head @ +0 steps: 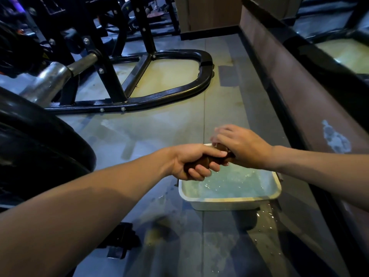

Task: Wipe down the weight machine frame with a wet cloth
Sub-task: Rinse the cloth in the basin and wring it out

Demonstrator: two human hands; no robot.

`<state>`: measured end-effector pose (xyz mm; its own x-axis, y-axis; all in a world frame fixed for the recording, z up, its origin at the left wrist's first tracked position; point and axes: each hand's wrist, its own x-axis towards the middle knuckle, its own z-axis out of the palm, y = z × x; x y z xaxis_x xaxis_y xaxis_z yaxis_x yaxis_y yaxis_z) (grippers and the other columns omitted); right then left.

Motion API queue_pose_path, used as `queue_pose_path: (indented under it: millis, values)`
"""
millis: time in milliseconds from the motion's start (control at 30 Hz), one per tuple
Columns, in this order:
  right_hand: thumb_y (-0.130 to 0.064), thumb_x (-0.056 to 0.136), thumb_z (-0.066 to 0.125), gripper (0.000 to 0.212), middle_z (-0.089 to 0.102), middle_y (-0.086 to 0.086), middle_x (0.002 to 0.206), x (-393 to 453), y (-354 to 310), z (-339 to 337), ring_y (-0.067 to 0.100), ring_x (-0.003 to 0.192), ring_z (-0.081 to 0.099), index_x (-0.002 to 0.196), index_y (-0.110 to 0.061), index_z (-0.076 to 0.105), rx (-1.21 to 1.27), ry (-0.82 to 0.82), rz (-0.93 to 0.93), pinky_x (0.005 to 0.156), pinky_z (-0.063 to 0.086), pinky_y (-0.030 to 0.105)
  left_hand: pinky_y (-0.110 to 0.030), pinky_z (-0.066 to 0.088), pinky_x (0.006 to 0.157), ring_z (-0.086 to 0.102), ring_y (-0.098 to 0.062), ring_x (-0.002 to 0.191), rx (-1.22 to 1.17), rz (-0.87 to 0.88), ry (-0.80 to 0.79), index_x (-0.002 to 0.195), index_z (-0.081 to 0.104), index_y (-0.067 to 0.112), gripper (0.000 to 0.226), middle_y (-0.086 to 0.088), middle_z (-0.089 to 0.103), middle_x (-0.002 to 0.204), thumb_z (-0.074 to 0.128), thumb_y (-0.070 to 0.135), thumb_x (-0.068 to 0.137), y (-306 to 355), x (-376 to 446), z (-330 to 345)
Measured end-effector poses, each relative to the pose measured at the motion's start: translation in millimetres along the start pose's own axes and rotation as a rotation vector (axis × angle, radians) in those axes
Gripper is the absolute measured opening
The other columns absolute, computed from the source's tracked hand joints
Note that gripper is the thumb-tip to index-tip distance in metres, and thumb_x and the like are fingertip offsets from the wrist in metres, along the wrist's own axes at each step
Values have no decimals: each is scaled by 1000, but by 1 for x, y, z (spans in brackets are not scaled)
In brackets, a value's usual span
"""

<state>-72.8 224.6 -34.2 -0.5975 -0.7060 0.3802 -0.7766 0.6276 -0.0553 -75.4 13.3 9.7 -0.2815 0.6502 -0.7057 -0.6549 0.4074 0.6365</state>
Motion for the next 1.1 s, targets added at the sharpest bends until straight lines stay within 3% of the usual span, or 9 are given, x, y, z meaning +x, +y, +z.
queue_pose_path:
  millis: [67,167,233,367,533,700,867,1000,1100]
  values:
    - [-21,91,74,24,69,-1,97,5,-4,-2,20,81,67,111,-16,61,77,-50,50,64,59,38,-14,21,35,29,-3,42,116,30,61,99,55,14,23,5,39,67,61,36,102,-2,-2,4]
    - [-23,95,71,16,66,-6,85,12,-13,-6,14,72,63,107,-21,61,62,-253,291,62,54,32,-20,31,39,36,-10,46,493,100,313,103,58,13,29,1,45,66,75,34,93,-5,7,7]
    - [-23,93,67,9,63,-2,75,17,-20,-9,15,66,62,86,-23,60,37,-396,489,58,53,31,-27,44,47,50,-19,51,823,180,552,98,64,12,29,-3,56,67,80,33,86,-8,19,9]
    - [-27,86,63,19,67,7,71,25,-23,-12,27,64,66,71,-15,64,148,-467,674,56,57,39,-28,46,55,63,-24,68,1244,283,804,78,59,22,15,0,62,71,70,28,86,-8,28,6]
    - [-26,86,67,16,66,5,69,23,-38,-5,25,62,61,74,-15,66,318,-523,745,53,48,34,-29,45,54,61,-20,69,1537,261,755,93,59,22,10,1,60,75,66,28,90,-11,16,0]
    - [-22,80,74,15,59,0,61,28,-46,0,19,55,52,72,-14,64,511,-468,841,49,40,29,-31,42,64,57,-22,74,1781,329,756,112,55,21,26,3,53,80,65,39,95,-5,3,-12]
    - [-12,84,72,13,48,5,61,34,-49,-16,18,50,40,80,-9,60,867,-427,961,45,33,27,-31,47,69,59,-20,77,1916,421,757,117,52,18,35,3,57,86,62,46,99,9,-4,-18]
    - [-5,90,62,18,38,1,62,29,-76,4,11,47,25,89,-15,47,1302,-390,1168,41,19,21,-34,46,69,61,-25,81,2043,360,674,120,49,16,39,0,64,94,60,47,100,7,-9,-22]
    - [-5,91,60,19,34,-1,62,26,-81,12,10,47,19,90,-16,44,1401,-434,1216,39,14,19,-36,52,73,64,-27,85,2074,334,641,123,48,15,42,-3,69,100,58,48,100,-1,-7,-23]
